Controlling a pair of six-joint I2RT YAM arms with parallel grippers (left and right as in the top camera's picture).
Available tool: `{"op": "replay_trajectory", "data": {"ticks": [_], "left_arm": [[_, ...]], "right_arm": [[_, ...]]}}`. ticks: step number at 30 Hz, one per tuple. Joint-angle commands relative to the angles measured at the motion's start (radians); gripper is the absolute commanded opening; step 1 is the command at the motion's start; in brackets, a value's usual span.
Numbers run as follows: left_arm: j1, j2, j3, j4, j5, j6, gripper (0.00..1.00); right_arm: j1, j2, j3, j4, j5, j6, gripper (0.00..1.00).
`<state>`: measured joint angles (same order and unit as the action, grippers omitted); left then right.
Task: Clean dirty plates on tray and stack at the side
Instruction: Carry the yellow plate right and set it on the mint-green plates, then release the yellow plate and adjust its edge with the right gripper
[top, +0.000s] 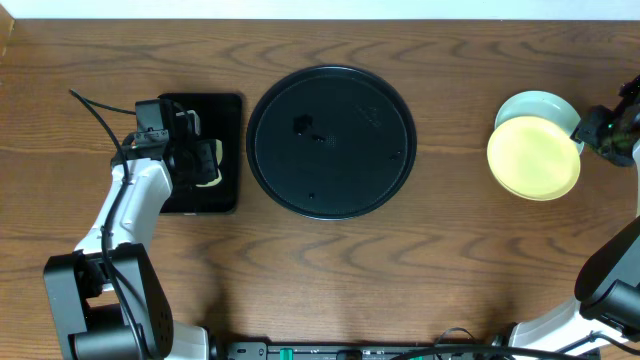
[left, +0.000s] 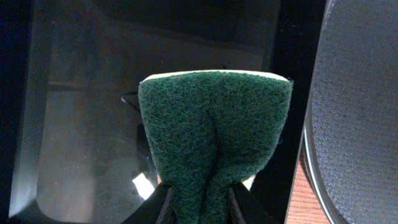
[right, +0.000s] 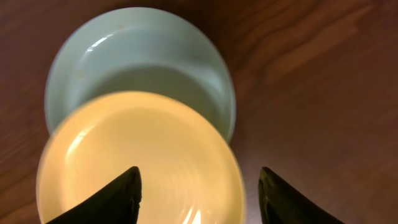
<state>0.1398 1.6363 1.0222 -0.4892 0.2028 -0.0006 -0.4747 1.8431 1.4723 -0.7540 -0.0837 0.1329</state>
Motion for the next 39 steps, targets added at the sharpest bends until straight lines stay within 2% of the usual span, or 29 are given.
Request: {"op": "replay_trajectory", "data": {"ticks": [1, 5, 11, 13, 15, 17, 21, 26, 29, 32, 39], "left_arm": [[0.000, 0.008, 0.001, 0.003, -0.013, 0.008, 0.24], [0.000, 0.008, 0.001, 0.003, -0.013, 0.008, 0.28], [0.000, 0.008, 0.001, 0.002, -0.013, 0.008, 0.36], [0.000, 0.008, 0.001, 0.002, -0.013, 0.008, 0.46], [0.000, 0.008, 0.001, 0.002, -0.013, 0.008, 0.47], [0.000, 0.008, 0.001, 0.002, -0.013, 0.008, 0.53], [0.000, 0.008, 0.001, 0.002, -0.013, 0.008, 0.73], [0.000, 0.008, 0.001, 0.006, -0.013, 0.008, 0.77], [0.000, 0.008, 0.001, 0.005, -0.013, 0.008, 0.78], [0.000, 0.008, 0.001, 0.006, -0.013, 0.008, 0.83], [0.000, 0.008, 0.001, 0.005, -0.013, 0.008, 0.84]], "right_arm": [[-0.003, -0.012, 0.028, 0.002, -0.192, -0.007, 0.55], [0.002, -0.032, 0.035, -0.011, -0.408, -0.018, 0.57], [0.055, -0.039, 0.035, -0.047, -0.496, -0.032, 0.56], [0.079, -0.039, 0.035, -0.048, -0.494, -0.053, 0.57], [0.101, -0.039, 0.035, -0.048, -0.482, -0.053, 0.56], [0.122, -0.039, 0.035, -0.048, -0.465, -0.053, 0.57], [0.151, -0.039, 0.035, -0.060, -0.457, -0.065, 0.57], [0.187, -0.039, 0.035, -0.087, -0.445, -0.103, 0.59], [0.205, -0.039, 0.035, -0.096, -0.359, -0.104, 0.62], [0.213, -0.039, 0.035, -0.108, -0.298, -0.105, 0.64], [0.197, -0.039, 0.035, -0.137, -0.069, -0.105, 0.73]]}}
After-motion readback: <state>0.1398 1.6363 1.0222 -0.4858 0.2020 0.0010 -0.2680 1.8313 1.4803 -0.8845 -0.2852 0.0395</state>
